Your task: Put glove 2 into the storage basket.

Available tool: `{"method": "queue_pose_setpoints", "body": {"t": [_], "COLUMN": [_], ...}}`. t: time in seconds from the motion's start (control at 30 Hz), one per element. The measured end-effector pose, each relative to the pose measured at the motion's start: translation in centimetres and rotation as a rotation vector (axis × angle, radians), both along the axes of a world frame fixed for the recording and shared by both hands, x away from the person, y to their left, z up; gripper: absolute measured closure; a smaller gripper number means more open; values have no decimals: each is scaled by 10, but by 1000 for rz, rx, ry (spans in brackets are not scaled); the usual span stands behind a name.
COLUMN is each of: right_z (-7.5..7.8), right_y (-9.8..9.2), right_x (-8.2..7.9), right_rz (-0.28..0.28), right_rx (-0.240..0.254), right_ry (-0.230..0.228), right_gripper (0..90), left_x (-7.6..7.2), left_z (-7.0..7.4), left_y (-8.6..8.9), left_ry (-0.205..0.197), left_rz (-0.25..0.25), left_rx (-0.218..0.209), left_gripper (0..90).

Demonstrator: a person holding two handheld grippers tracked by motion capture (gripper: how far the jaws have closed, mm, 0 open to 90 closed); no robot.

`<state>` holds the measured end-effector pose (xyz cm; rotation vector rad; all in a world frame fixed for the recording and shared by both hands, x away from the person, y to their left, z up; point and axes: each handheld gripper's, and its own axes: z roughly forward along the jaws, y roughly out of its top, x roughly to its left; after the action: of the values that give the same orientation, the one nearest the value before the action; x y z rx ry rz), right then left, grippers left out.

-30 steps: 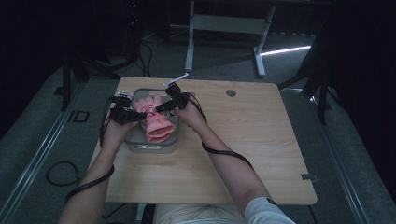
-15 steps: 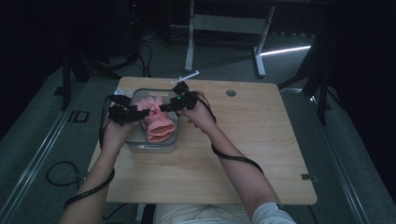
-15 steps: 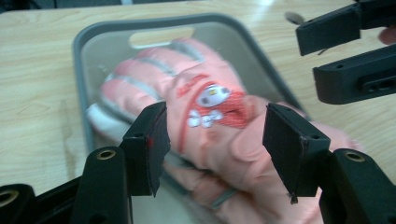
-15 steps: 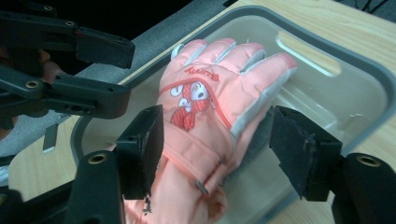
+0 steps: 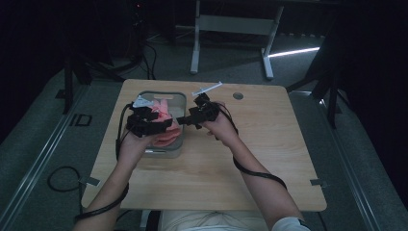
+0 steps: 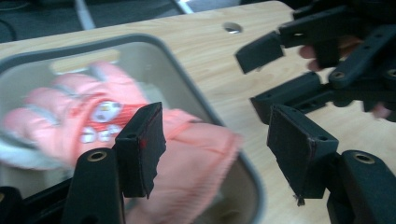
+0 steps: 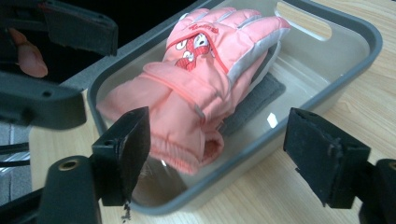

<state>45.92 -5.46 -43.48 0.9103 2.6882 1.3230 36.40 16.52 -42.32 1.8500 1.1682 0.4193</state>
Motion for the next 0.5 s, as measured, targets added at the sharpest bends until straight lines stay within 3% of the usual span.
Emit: {"method": "queue_pose_setpoints", "body": {"t": [0.13,0.27,0.3,0.37,0.5], "right_z": [-4,-8,-9,-11,-17], "right_y": [-12,-25,-28,-33,-41], "right_x": [-5,-9,-10,-10,-11], "right_rz": [-4,-16,-20,-24,-14], "right_rx": [-6,-11,-11,-23,-55], "right_ry": [-11,-19,-20,-31,-32], "right_gripper": [206,206,207,204,181], "left_x": [-9,-13,-15,-18,-20], "left_z": [-1,-5,-7,-10,-14], "left_y": [-18,-28,-36,-43,-55], "left_ry": [-25,-24,-31,-44,-41], "left_rz": [-45,-73,-95,-85,-145], "left_rx": [11,12,29,53,50], "left_gripper": [361,353,332,298,223]}}
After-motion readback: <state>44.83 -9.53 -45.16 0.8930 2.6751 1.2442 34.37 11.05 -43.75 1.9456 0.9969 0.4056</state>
